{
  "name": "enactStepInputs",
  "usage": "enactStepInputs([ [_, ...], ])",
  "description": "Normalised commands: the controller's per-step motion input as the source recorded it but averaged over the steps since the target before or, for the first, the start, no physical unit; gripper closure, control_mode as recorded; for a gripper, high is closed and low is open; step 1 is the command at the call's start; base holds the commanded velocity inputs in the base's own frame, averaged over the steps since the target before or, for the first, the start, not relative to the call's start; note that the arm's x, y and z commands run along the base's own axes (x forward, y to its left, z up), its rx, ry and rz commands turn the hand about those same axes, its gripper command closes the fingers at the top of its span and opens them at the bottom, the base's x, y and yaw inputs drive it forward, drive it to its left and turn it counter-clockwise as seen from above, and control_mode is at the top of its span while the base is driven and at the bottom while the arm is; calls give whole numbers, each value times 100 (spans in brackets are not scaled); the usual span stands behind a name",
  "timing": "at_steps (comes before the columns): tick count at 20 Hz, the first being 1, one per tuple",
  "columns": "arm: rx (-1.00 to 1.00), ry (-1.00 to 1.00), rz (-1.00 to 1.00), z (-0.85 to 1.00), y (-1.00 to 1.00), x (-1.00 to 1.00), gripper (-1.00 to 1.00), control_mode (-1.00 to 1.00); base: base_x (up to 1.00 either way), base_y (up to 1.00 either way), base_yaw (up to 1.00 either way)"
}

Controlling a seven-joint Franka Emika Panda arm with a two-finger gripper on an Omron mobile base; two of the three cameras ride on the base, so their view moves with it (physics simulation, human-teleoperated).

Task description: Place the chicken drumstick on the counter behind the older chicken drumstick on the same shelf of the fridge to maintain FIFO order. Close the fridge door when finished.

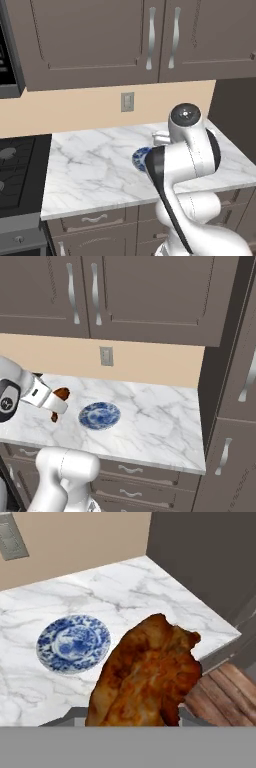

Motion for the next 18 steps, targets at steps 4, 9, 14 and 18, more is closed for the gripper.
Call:
enactStepInputs([
  [4, 0, -6, 14, 2, -44, 34, 100, -100, 0, 0, 0],
  [9, 0, -10, 28, 0, -47, 13, 100, -100, 0, 0, 0],
  [14, 0, -2, 27, -17, -5, 3, 100, -100, 0, 0, 0],
  [18, -1, 0, 4, -12, 0, 4, 100, -100, 0, 0, 0],
])
